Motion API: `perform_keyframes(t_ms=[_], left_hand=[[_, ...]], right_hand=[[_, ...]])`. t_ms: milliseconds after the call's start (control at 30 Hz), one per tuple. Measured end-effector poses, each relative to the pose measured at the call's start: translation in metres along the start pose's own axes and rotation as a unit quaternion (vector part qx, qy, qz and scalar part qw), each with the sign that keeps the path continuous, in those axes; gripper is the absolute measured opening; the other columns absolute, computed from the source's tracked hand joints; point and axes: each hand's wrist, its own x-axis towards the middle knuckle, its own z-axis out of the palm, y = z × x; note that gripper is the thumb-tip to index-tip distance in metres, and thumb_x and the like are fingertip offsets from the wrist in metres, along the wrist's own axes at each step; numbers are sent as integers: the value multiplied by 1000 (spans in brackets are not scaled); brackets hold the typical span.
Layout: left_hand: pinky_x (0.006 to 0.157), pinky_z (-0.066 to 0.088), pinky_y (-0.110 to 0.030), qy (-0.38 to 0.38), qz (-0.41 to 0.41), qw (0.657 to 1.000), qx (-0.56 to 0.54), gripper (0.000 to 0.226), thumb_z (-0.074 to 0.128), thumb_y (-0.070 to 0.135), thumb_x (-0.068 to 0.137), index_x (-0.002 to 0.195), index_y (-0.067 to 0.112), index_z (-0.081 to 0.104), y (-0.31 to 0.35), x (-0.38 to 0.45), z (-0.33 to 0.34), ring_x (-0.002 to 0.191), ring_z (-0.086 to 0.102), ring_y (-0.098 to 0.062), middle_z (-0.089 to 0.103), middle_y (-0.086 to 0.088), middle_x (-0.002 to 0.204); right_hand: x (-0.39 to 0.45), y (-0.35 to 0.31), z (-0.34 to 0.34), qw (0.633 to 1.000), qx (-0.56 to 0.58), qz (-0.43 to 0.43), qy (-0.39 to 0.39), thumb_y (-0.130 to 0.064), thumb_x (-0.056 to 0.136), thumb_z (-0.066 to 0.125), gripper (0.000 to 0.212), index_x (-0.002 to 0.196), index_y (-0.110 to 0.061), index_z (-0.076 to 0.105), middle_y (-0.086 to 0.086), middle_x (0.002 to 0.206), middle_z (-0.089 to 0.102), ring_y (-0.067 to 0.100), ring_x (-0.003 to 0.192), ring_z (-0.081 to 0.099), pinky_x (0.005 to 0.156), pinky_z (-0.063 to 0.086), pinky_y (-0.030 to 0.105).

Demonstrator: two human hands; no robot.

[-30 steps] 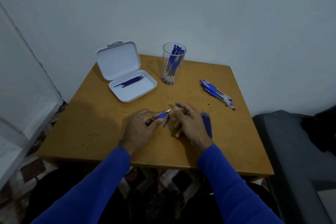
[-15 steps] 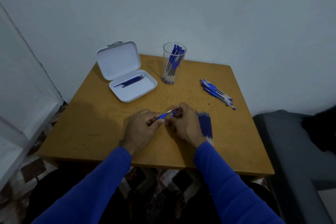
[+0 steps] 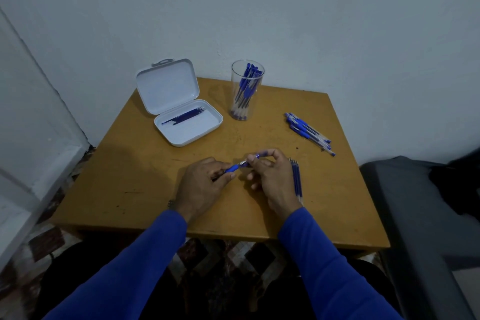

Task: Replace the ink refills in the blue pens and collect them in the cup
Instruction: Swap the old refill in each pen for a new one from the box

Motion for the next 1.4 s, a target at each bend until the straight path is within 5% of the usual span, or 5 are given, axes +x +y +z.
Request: perform_keyframes(t_ms=[433, 833, 1033, 1267, 1400], left_hand=[[60, 44, -19, -15, 22, 1000, 0, 24, 74, 21, 91, 115, 24, 76, 0, -2, -3, 71, 57, -8, 61, 15, 79], [63, 39, -7, -22, 54, 998, 14, 25, 71, 11, 92, 115, 18, 75, 0, -2, -5, 76, 56, -1, 59, 16, 80], [62, 39, -8, -12, 49, 999, 11, 23, 71, 14, 93, 114, 21, 76, 3, -2, -5, 76, 57, -4, 59, 15, 79], [66, 48, -15, -12, 27, 1000, -8, 29, 72, 23, 93, 121, 25, 72, 2, 4, -5, 79, 61, -8, 66, 14, 88], [71, 49, -32, -43, 30, 997, 55, 24, 59, 45, 92, 100, 25, 68, -2, 17, -3, 80, 54, -8, 60, 10, 84]], right_hand=[[0, 4, -1, 998, -43, -23, -28, -17, 98, 66, 14, 109, -9, 62, 8, 73, 73, 16, 57, 63, 47, 50, 26], [-2, 2, 0, 997, -35, -35, -60, -11, 99, 63, 16, 106, 2, 59, 9, 76, 74, 19, 59, 65, 45, 50, 28], [-5, -1, 1, 996, -21, -22, -85, -12, 97, 66, 21, 113, -6, 54, 15, 88, 75, 20, 65, 68, 46, 51, 27], [5, -16, 7, 994, -65, -69, -46, -9, 95, 69, 25, 116, -16, 55, 12, 79, 73, 24, 69, 72, 47, 55, 31], [22, -43, 4, 982, -121, -147, -11, -10, 97, 68, 31, 124, -23, 60, 8, 79, 68, 25, 76, 71, 50, 59, 38]])
